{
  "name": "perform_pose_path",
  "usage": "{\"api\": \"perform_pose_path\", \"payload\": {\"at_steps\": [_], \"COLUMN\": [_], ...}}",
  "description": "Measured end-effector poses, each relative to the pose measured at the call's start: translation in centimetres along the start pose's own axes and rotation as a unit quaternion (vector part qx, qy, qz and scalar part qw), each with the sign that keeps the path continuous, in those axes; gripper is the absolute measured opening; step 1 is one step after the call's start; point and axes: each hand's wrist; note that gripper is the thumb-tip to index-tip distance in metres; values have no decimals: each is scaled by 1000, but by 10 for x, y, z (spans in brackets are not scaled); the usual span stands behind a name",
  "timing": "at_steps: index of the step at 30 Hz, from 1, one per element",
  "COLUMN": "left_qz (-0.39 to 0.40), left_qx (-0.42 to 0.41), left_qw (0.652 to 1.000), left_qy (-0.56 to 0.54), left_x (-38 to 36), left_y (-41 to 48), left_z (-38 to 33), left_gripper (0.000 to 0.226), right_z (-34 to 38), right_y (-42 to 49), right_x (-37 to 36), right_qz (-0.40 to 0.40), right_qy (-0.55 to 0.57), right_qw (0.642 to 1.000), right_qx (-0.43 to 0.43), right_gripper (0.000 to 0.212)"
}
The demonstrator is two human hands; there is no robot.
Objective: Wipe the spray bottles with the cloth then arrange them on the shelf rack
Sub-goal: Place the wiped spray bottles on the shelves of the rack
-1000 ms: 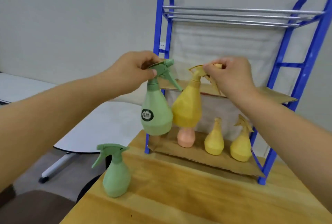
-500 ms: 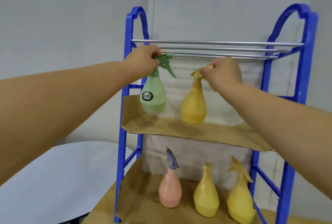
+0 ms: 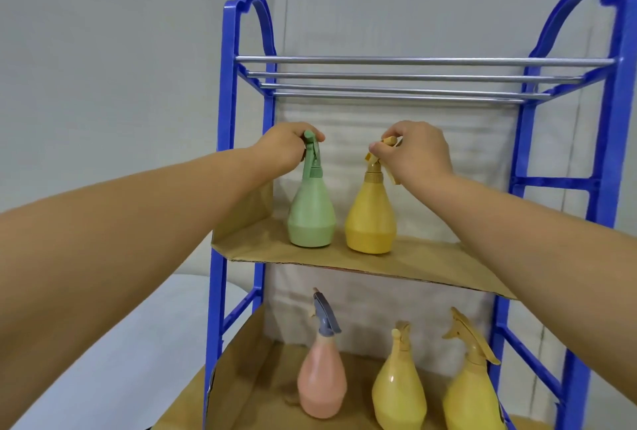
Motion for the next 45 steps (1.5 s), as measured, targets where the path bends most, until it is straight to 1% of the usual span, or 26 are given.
{"api": "perform_pose_path", "payload": {"at_steps": [2, 4, 5, 8, 9, 11, 13, 17, 20, 24, 27, 30, 33, 34, 36, 37, 38, 39, 41, 42, 45], "left_qz": [12, 26, 32, 51, 54, 55, 60, 77, 109, 168, 204, 243, 275, 281, 286, 286, 283, 278, 255, 241, 222], "left_qx": [13, 23, 27, 29, 27, 24, 19, 15, 36, 77, 107, 138, 175, 182, 181, 178, 177, 175, 164, 159, 130], "left_qw": [1000, 999, 999, 998, 997, 996, 995, 991, 984, 974, 963, 948, 929, 921, 899, 887, 878, 877, 887, 888, 889], "left_qy": [10, 14, 16, 40, 50, 68, 83, 112, 134, 134, 136, 154, 178, 200, 278, 317, 342, 350, 349, 358, 380], "left_x": [-1, -1, 0, 9, 14, 22, 31, 47, 58, 73, 84, 95, 103, 104, 104, 101, 98, 95, 89, 86, 78], "left_y": [0, -3, -5, -13, -18, -33, -54, -107, -151, -213, -258, -298, -329, -337, -350, -355, -360, -364, -371, -373, -375], "left_z": [-2, -7, -9, -10, -11, -13, -16, -18, -9, 9, 24, 43, 62, 67, 79, 85, 90, 96, 104, 105, 98], "left_gripper": [50, 54, 55, 60, 60, 56, 52, 47, 41, 32, 24, 21, 20, 25, 42, 48, 49, 44, 25, 20, 19], "right_z": [-1, -2, -2, -1, -1, 0, 6, 27, 47, 73, 89, 104, 118, 122, 128, 129, 131, 132, 132, 132, 126], "right_y": [0, -1, -3, -13, -17, -29, -45, -80, -107, -148, -183, -220, -256, -266, -282, -288, -294, -299, -308, -312, -320], "right_x": [0, 1, 3, 9, 13, 21, 31, 45, 47, 39, 26, 10, -5, -9, -18, -21, -24, -26, -27, -27, -25], "right_qz": [15, 29, 36, 53, 57, 62, 61, 66, 77, 105, 130, 166, 223, 239, 263, 272, 281, 286, 291, 297, 339], "right_qy": [3, 3, 3, -15, -22, -28, -37, -54, -56, -25, 13, 54, 58, 50, 37, 36, 36, 35, 31, 31, 43], "right_qw": [1000, 1000, 999, 998, 998, 997, 997, 996, 995, 993, 991, 985, 973, 970, 964, 962, 959, 958, 956, 954, 940], "right_qx": [2, -3, -8, -30, -34, -41, -35, 9, 29, 39, 26, 8, -4, 1, 9, 8, 6, 3, -7, -10, -17], "right_gripper": [20, 24, 30, 57, 61, 63, 61, 52, 48, 44, 43, 42, 43, 43, 40, 39, 38, 36, 33, 32, 34]}}
Point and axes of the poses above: each hand's wrist, its own y-axis towards the middle knuckle, its own x-axis out of the back of the hand, z = x × y, and after that the axes turned 4 degrees about z, right-handed
